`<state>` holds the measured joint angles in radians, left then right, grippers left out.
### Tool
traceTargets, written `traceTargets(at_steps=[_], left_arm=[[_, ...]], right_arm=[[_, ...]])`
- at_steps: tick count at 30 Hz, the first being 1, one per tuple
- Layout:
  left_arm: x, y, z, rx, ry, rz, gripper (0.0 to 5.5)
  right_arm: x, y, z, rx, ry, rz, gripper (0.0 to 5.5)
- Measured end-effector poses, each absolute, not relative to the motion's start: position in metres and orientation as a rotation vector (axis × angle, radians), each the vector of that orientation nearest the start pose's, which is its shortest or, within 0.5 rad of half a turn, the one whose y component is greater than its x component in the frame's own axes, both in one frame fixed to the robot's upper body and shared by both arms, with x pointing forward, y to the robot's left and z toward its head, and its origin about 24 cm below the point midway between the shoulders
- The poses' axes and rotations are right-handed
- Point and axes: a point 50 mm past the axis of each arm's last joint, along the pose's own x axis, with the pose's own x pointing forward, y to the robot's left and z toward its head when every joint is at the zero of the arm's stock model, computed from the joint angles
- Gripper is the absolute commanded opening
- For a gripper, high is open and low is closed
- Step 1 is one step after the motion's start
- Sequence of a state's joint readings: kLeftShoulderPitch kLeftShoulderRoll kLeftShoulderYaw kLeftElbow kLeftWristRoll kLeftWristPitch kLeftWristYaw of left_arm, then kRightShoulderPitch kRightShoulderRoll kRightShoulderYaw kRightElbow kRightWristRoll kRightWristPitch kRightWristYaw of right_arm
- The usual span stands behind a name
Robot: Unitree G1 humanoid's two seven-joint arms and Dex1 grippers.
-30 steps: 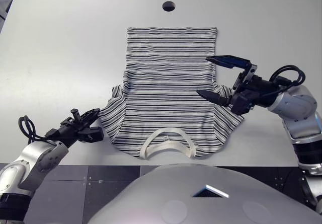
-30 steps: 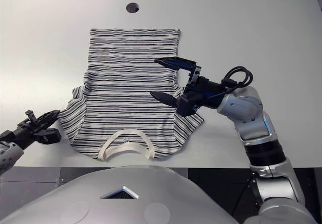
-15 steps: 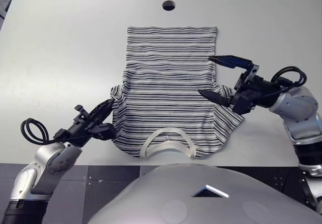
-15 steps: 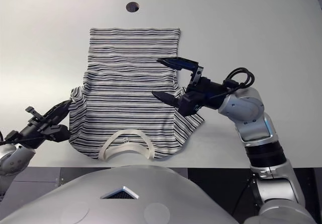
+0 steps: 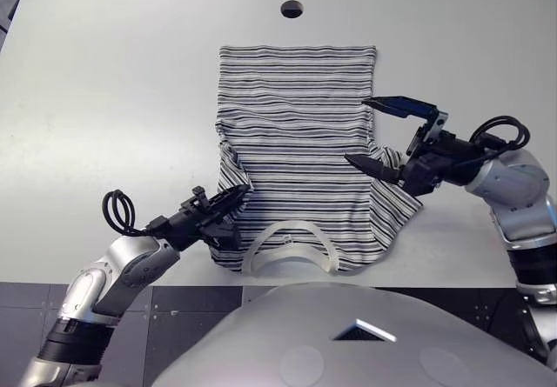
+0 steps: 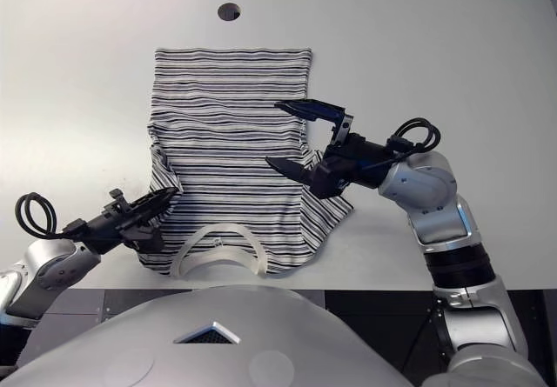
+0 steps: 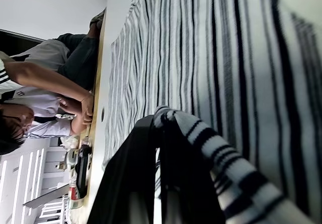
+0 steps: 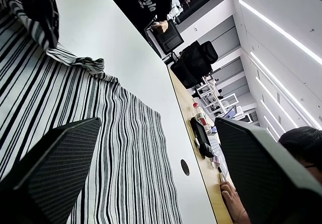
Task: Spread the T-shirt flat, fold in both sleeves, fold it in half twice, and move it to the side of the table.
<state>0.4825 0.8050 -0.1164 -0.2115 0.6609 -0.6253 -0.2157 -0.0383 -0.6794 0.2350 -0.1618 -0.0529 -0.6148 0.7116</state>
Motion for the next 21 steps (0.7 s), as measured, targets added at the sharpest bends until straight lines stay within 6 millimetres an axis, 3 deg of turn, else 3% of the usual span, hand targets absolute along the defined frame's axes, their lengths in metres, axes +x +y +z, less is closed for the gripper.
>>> traceTargets(at_steps=[10,14,17,19,21], left_arm=[[0.133,0.205,0.036,1.23,-0.126,-0.934,1.85],[0.133,0.208,0.04,1.224,-0.125,-0.907,2.25],[0.135,0.209,0.055,1.183,-0.181,-0.83,2.25],[0.143,0.205,0.076,1.111,-0.279,-0.731,2.25],[0.155,0.197,0.092,1.058,-0.386,-0.681,2.25]], right_arm=[[0.211,-0.164,0.107,-0.893,-0.442,1.11,4.2],[0.206,-0.195,0.113,-0.998,-0.346,1.063,4.2],[0.199,-0.234,0.116,-1.224,-0.172,1.017,4.2],[0.176,-0.265,0.109,-1.332,0.03,1.039,4.2],[0.148,-0.277,0.101,-1.355,0.164,1.086,4.2]])
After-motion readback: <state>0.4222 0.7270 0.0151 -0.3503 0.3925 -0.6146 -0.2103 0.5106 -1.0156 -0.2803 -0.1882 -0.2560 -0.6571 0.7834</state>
